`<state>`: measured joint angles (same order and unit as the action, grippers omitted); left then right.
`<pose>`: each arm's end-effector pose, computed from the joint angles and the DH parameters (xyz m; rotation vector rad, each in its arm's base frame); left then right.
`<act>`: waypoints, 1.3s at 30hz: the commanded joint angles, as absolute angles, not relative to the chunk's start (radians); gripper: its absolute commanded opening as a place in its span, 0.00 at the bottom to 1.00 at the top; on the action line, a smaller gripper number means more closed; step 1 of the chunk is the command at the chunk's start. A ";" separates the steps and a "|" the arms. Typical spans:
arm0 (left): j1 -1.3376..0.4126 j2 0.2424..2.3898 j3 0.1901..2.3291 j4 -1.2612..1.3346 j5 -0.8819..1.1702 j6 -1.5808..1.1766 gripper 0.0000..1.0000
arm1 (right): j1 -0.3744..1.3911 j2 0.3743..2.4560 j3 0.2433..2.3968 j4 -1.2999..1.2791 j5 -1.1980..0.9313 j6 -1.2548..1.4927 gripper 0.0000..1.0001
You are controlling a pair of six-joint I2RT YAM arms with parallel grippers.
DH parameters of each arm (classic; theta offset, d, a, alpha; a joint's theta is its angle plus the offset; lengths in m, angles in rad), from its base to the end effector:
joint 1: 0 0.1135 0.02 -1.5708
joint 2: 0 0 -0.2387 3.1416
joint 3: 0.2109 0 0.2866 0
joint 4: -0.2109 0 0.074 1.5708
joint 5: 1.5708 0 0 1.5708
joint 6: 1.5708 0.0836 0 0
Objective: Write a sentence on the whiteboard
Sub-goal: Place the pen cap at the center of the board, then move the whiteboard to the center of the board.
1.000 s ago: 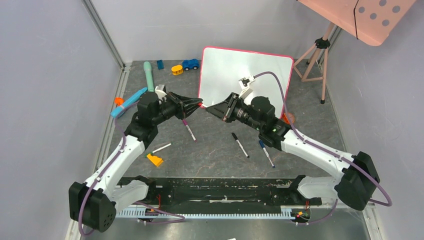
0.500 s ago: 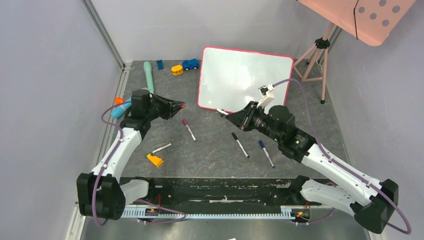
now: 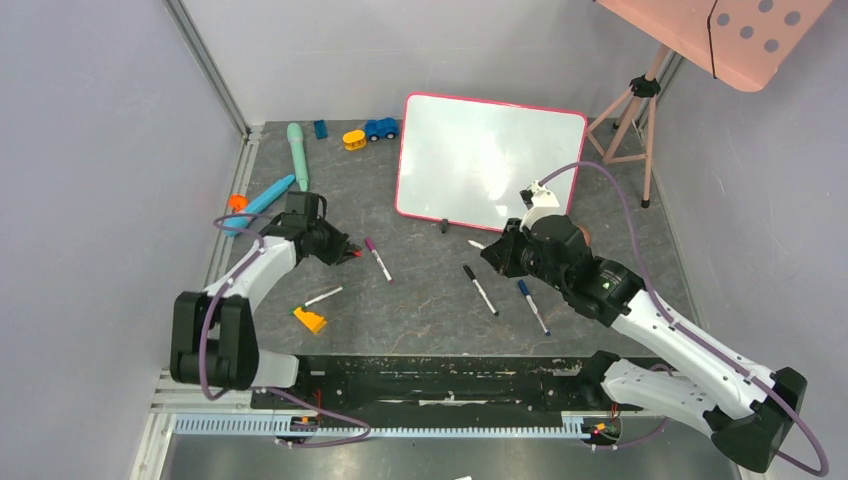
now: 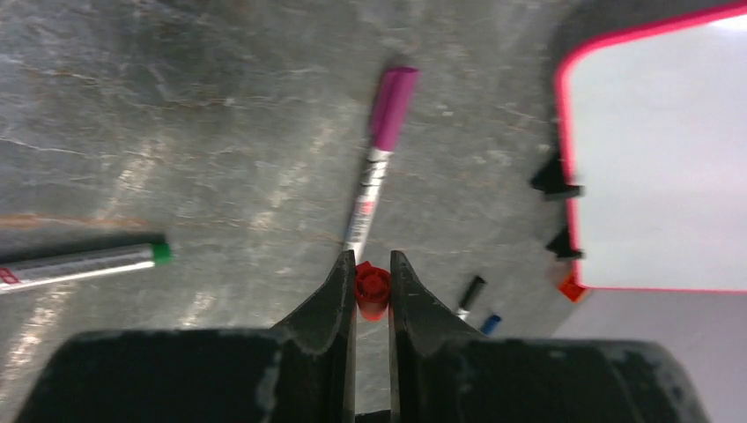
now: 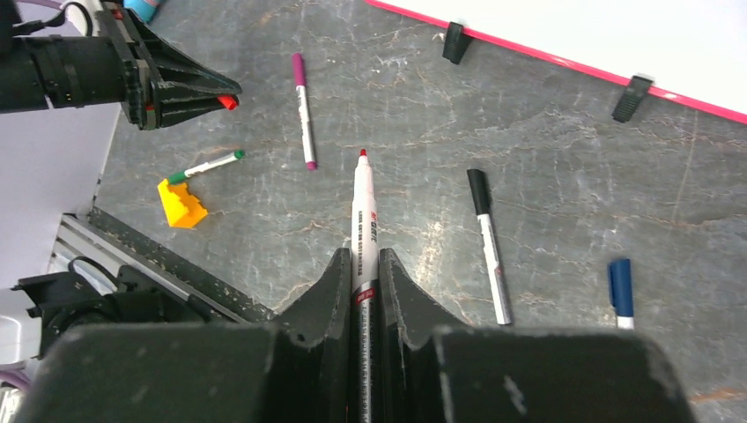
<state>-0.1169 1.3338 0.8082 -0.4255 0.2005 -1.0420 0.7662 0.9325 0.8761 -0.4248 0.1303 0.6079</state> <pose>0.3229 -0.0547 0.1299 -1.1047 2.4064 -0.6867 0.2237 0.2002 0.2767 -0.0842 2.1243 0.7093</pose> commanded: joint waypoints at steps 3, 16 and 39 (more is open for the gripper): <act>-0.110 1.468 0.817 -0.496 0.204 -0.916 0.02 | 0.762 0.906 0.910 -0.460 0.180 0.568 0.00; -0.110 1.603 0.887 -0.625 0.196 -0.833 0.30 | 0.761 0.934 0.863 -0.411 0.123 0.596 0.00; -0.153 1.393 1.006 -0.376 0.555 -0.709 1.00 | 0.223 0.905 0.938 -0.525 -0.129 0.444 0.00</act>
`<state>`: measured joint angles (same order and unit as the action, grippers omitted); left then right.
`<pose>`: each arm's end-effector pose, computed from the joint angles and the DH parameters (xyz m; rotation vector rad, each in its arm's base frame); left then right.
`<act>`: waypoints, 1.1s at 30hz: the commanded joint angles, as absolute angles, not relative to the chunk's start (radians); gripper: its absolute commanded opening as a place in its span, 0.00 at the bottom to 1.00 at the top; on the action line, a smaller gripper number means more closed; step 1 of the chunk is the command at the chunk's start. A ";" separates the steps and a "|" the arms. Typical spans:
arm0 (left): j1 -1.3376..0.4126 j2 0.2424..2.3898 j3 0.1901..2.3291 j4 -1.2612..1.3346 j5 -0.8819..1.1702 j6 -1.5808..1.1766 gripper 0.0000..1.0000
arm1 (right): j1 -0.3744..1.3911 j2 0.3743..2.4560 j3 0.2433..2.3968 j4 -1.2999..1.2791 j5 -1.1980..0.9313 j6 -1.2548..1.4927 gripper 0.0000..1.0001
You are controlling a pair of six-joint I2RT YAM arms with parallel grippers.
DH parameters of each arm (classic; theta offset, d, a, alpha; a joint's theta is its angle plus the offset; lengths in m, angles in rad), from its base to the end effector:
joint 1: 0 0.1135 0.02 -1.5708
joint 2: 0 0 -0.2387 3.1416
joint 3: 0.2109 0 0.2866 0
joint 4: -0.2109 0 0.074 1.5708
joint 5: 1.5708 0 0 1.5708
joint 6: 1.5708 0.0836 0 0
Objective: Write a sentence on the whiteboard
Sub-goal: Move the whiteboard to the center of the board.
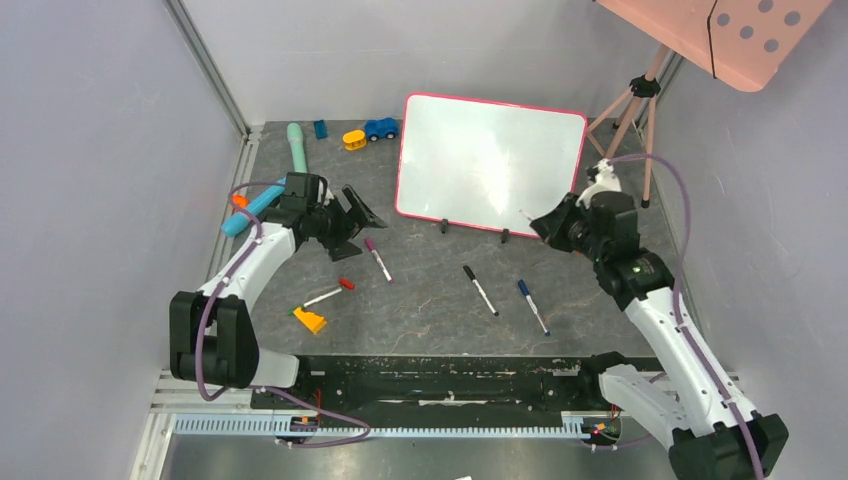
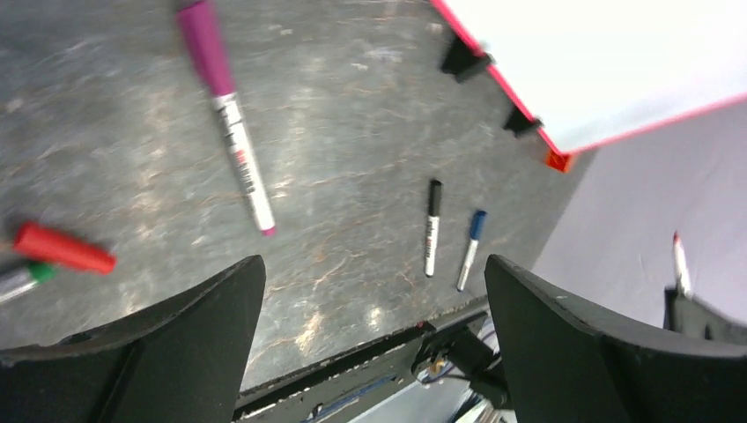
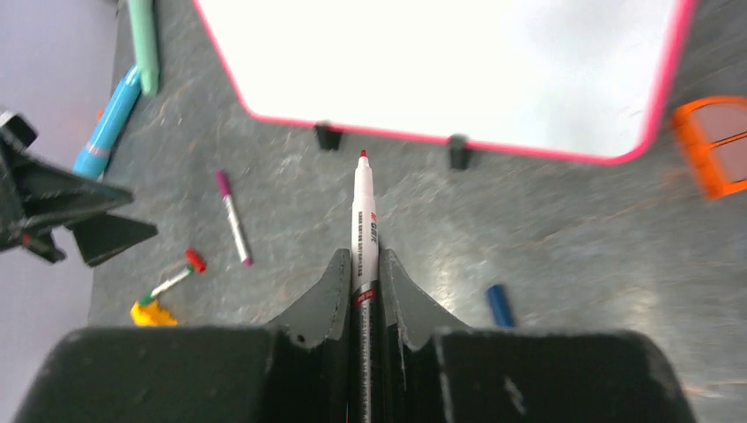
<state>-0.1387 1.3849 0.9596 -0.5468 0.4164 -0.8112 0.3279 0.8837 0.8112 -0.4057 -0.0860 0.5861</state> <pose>0.3328 -0.0806 0.1628 -0.7144 2.5700 -0.8758 0.2742 0.1009 0.2652 0.2170 2.1007 0.6479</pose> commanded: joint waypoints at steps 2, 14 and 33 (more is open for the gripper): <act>-0.156 1.405 1.005 -0.268 0.598 -0.671 1.00 | 0.150 0.935 1.004 -0.592 -0.098 0.388 0.00; -0.113 1.787 1.315 0.057 0.727 -0.564 1.00 | -0.069 1.155 1.131 -0.635 0.222 0.396 0.00; -0.094 2.264 1.797 0.118 0.948 -0.335 1.00 | -0.092 1.259 1.096 -0.356 0.194 0.433 0.00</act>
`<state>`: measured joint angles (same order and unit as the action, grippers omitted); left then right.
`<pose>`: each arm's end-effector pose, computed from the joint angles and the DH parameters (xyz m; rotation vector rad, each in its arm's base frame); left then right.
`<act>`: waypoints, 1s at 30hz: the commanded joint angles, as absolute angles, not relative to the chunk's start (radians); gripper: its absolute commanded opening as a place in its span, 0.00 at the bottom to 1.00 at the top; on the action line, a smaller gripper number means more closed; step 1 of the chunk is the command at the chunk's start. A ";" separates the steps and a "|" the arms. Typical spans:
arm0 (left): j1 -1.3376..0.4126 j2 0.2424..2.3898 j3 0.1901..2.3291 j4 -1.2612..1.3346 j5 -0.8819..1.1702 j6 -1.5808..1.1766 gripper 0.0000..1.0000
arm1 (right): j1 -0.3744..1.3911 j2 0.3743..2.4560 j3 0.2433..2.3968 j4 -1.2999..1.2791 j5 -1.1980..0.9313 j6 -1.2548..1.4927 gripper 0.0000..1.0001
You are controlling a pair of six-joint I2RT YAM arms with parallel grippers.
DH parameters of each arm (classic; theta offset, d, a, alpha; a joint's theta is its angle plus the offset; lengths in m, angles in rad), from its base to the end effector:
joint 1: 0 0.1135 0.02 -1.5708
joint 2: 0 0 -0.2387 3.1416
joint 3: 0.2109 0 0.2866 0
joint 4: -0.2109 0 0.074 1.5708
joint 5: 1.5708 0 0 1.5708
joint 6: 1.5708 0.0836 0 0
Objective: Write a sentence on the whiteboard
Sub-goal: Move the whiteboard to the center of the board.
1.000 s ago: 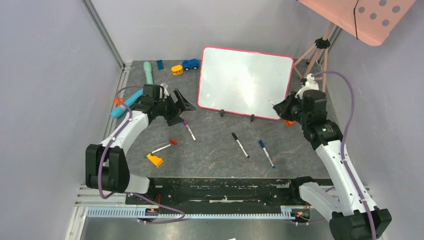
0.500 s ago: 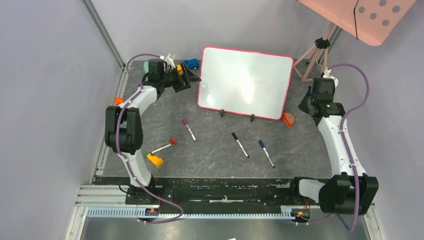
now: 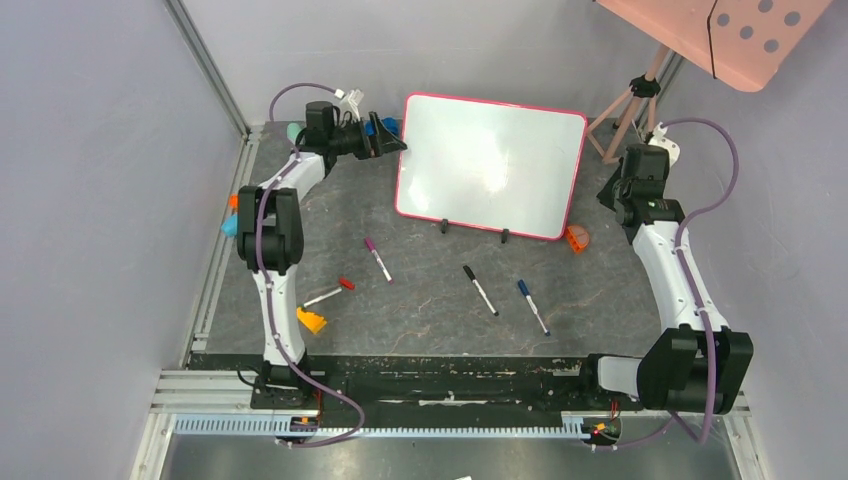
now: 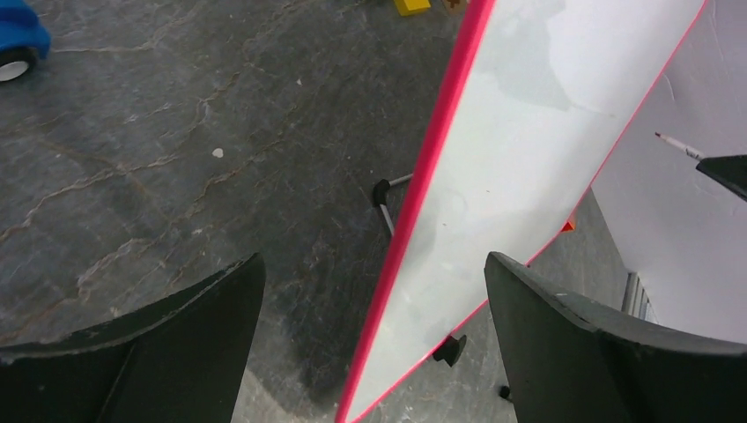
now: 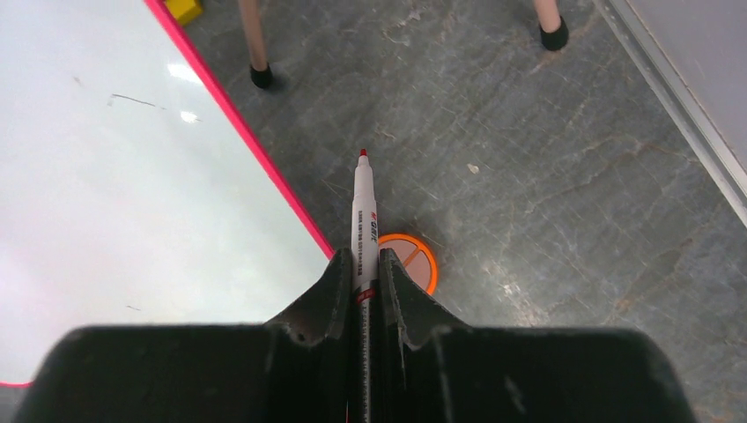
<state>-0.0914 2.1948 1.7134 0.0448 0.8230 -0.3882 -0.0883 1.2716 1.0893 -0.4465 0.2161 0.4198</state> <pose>0.5463 -0.1116 0.1753 0.2487 2.0163 -1.1259 0.3590 -0.0498 0.2582 0.6644 2.0797 -0.0501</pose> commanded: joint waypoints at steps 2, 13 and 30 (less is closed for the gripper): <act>-0.095 2.307 1.834 0.136 0.998 -0.356 1.00 | -0.092 1.254 1.086 -0.338 0.180 0.433 0.00; -0.125 2.411 1.850 0.434 1.168 -0.579 0.87 | -0.092 1.268 1.090 -0.317 0.122 0.429 0.00; -0.134 2.388 1.743 0.496 1.222 -0.612 0.41 | -0.092 1.260 1.085 -0.297 0.063 0.434 0.00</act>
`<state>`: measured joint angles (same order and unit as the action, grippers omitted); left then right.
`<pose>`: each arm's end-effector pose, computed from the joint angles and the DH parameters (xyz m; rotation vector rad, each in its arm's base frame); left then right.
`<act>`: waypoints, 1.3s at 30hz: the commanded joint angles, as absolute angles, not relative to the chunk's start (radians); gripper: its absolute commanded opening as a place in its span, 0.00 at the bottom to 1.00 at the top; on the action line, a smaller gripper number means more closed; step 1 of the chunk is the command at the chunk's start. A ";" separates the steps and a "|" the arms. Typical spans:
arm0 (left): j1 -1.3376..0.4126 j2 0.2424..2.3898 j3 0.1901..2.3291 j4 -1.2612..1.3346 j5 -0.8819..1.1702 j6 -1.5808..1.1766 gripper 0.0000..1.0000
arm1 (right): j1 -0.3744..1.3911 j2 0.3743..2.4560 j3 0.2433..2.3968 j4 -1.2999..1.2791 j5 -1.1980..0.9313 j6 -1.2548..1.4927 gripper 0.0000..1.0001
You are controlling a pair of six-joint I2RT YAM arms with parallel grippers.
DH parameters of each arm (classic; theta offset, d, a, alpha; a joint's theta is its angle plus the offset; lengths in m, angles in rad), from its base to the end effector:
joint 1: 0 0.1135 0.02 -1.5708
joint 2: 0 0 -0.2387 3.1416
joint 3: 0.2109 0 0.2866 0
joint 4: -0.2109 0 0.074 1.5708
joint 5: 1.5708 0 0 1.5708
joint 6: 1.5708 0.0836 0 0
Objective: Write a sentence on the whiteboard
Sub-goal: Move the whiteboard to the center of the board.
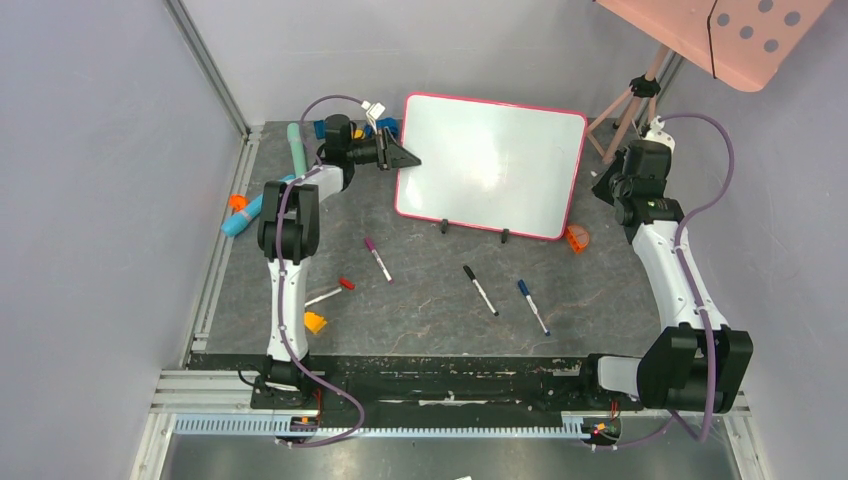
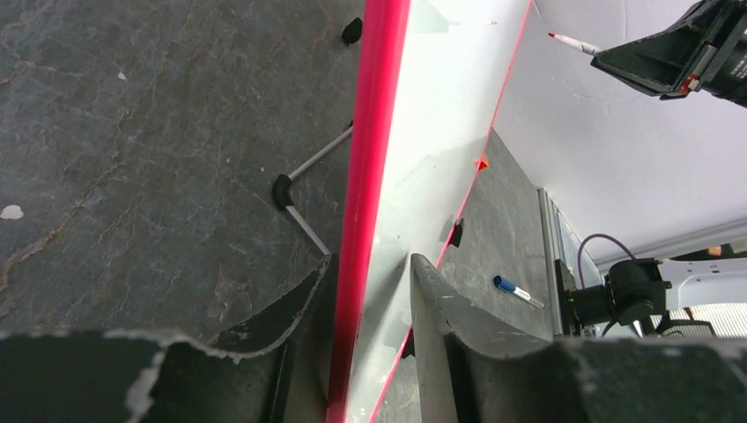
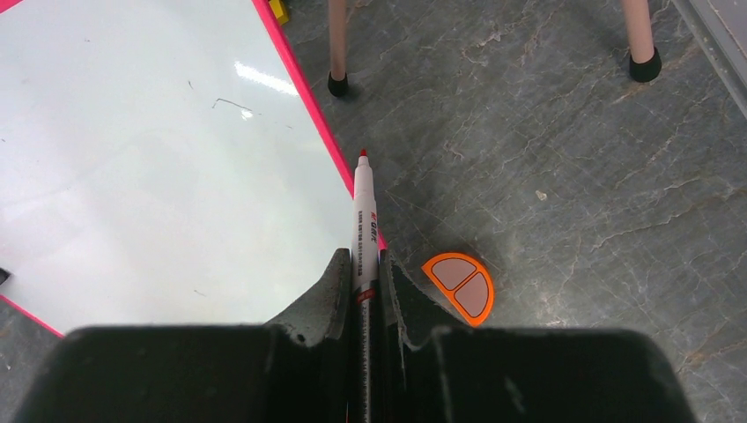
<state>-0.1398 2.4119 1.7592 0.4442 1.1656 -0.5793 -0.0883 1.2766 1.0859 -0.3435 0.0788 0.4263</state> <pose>0.5455 -0.1543 0.1279 0.5119 1.8427 -1.5219 0.3707 -0.0394 0.2676 0.5814 2.0236 0.1201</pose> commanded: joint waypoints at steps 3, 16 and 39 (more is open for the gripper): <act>-0.134 2.387 1.734 0.495 1.235 -0.614 0.33 | -0.092 1.259 1.088 -0.293 0.049 0.434 0.00; -0.117 2.333 1.618 0.512 1.277 -0.580 0.11 | -0.092 1.226 1.081 -0.295 0.040 0.423 0.00; -0.051 2.075 1.337 0.465 1.376 -0.499 0.02 | -0.085 1.343 1.108 -0.282 0.007 0.460 0.00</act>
<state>-0.0746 2.1750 1.3823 0.4976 1.3231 -0.5217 -0.0879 1.3212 1.0729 -0.3149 0.0261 0.4461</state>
